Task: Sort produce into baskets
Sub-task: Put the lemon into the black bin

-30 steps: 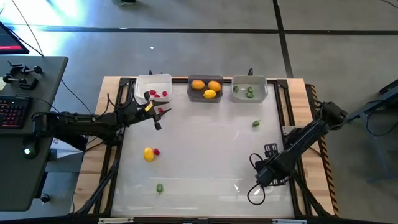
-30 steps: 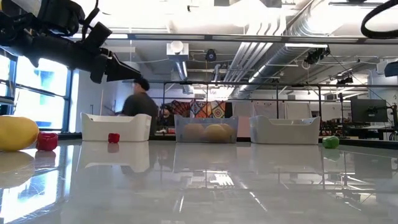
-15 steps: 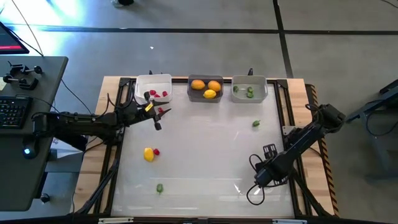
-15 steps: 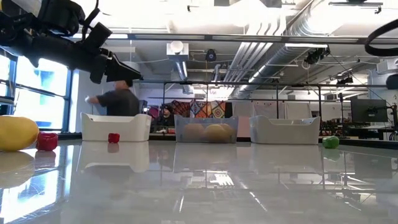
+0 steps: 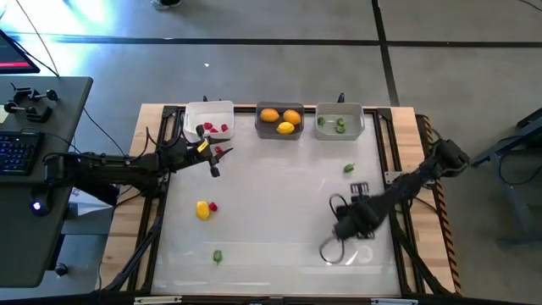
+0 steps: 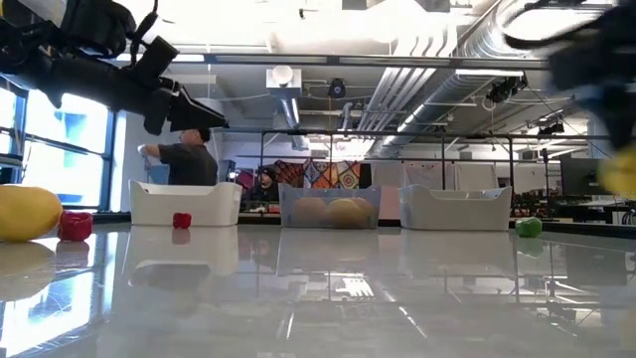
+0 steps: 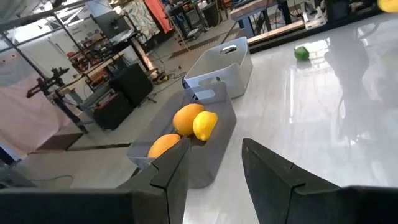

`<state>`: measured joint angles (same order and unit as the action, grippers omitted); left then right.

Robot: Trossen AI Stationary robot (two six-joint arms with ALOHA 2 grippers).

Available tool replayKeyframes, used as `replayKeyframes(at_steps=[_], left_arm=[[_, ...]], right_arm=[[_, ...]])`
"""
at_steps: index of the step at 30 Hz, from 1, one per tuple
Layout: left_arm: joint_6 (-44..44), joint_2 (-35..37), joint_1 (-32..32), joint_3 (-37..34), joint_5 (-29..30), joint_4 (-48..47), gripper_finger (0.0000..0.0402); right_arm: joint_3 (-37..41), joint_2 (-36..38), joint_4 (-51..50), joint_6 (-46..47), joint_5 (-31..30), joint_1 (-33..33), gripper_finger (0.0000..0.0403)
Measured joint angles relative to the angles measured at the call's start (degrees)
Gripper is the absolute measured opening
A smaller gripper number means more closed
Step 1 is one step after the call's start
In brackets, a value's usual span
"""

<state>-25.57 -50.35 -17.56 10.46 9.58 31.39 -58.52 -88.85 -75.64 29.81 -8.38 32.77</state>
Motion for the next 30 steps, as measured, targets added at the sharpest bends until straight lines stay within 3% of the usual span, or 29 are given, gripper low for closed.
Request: replayKeyframes(at_steps=[4, 8, 14, 22, 30], left_arm=[[2.8, 0.0, -3.1, -0.1, -0.7, 0.3, 0.0131], [6.4, 0.0, -6.1, -2.5, -5.6, 4.1, 0.0131], [8.6, 0.0, -7.8, -6.9, -6.6, 15.0, 0.0119], [8.5, 0.0, -8.0, -7.0, -6.6, 15.6, 0.0099], [8.5, 0.0, -8.0, -7.0, -6.5, 15.2, 0.0097]], right_arm=[[-2.0, 1.4, 5.9, -10.0, -7.4, -11.7, 0.0151], [-3.0, 1.4, 21.5, -24.9, -10.9, -25.2, 0.0151], [-7.6, -0.3, 44.2, -42.0, -9.9, -41.7, 0.0151], [-28.9, -17.8, 43.4, -53.9, -4.8, -51.0, 0.0151], [-47.7, -32.5, 37.6, -57.9, -1.9, -55.2, 0.0149]])
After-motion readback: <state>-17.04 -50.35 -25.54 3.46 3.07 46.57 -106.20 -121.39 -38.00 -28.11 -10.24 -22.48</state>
